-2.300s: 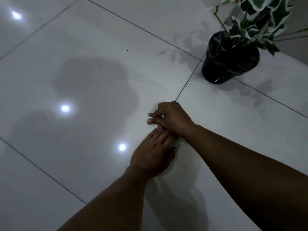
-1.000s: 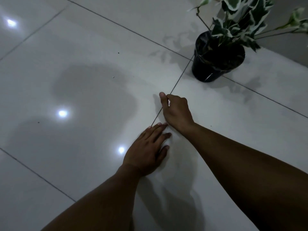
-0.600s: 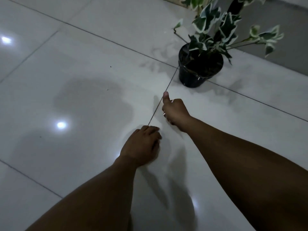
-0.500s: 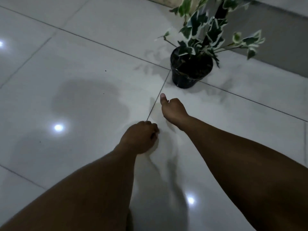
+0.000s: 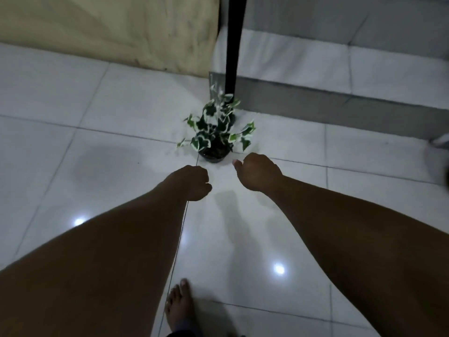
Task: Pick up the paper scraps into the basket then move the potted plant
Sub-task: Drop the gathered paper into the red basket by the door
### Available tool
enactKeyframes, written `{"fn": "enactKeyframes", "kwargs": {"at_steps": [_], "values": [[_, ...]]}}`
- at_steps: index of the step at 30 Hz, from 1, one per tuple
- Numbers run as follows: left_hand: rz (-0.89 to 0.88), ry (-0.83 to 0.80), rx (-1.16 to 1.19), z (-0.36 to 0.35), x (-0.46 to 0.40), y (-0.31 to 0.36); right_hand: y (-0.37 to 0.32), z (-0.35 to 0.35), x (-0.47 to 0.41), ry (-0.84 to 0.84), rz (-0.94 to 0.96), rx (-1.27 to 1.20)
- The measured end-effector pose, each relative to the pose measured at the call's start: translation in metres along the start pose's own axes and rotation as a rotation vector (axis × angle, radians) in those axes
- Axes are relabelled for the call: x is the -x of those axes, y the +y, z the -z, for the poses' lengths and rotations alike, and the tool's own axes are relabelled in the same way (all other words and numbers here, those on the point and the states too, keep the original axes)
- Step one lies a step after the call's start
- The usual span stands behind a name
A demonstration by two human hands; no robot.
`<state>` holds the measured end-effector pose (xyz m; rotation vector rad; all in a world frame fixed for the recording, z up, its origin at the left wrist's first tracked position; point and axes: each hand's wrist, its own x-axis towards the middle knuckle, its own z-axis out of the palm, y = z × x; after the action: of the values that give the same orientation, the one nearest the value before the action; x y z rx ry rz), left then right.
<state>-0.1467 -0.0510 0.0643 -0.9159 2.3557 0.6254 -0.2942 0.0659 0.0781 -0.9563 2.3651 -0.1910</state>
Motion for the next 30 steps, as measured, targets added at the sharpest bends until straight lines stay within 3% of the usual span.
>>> {"fn": "enactKeyframes", "kwargs": {"at_steps": [8,16,21,30], "values": [[-0.249,0.158,-0.112,0.224,0.096,0.164,-0.007,0.223,0.103,0.147,0.018,0.089],[-0.459,0.296,-0.081,0.374,0.193,0.302,0.013,0.408,0.217,0.298,-0.134,0.083],[-0.587,0.382,-0.027,0.422,0.264,0.349,0.026,0.472,0.286,0.396,-0.248,0.075],[-0.781,0.415,-0.174,0.449,0.339,0.418,0.056,0.53,0.397,0.589,-0.459,-0.047]]}}
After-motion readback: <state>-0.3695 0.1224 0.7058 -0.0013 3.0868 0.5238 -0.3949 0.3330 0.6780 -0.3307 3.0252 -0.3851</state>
